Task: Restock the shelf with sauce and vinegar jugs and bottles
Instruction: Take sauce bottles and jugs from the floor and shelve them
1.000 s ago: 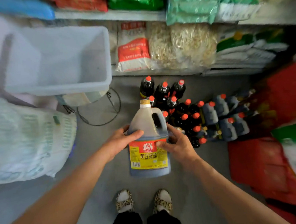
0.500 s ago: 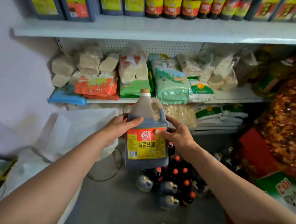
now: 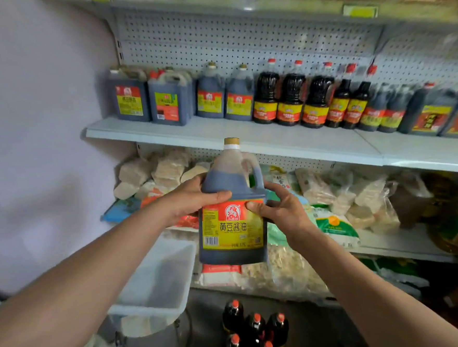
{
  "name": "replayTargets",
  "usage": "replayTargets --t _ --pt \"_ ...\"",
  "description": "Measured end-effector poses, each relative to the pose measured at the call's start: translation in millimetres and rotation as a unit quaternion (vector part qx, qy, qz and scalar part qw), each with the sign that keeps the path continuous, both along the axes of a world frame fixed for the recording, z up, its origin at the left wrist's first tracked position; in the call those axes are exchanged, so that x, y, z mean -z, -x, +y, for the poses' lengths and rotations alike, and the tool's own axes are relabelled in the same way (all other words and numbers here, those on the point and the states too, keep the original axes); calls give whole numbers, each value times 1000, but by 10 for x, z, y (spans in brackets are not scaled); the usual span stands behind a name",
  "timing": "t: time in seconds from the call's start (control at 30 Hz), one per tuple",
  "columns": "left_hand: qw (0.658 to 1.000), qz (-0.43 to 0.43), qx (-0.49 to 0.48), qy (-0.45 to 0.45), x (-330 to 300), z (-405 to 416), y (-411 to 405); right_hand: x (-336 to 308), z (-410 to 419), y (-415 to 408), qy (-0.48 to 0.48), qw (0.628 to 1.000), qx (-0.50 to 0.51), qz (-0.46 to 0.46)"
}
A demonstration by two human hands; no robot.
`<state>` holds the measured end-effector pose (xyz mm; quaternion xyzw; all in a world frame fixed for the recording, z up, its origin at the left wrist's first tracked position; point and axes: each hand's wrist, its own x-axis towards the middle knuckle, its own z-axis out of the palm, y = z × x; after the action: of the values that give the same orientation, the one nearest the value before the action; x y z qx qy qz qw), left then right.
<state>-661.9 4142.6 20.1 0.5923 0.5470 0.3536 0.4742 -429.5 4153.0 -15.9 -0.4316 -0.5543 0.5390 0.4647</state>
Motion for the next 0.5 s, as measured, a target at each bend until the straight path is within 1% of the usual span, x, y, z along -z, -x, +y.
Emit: replayTargets --t 0.1,0.37,0.5 --pt "1000 5 -16 -21 -121 421 95 -125 401 92 -20 1000 3 -3" --pt "996 -2 -19 -86 -609 2182 581 -598 2042 589 -85 996 13 3" --pt "993 32 -3 -111 -821 3001 858 -710 2786 877 -110 994 19 -1"
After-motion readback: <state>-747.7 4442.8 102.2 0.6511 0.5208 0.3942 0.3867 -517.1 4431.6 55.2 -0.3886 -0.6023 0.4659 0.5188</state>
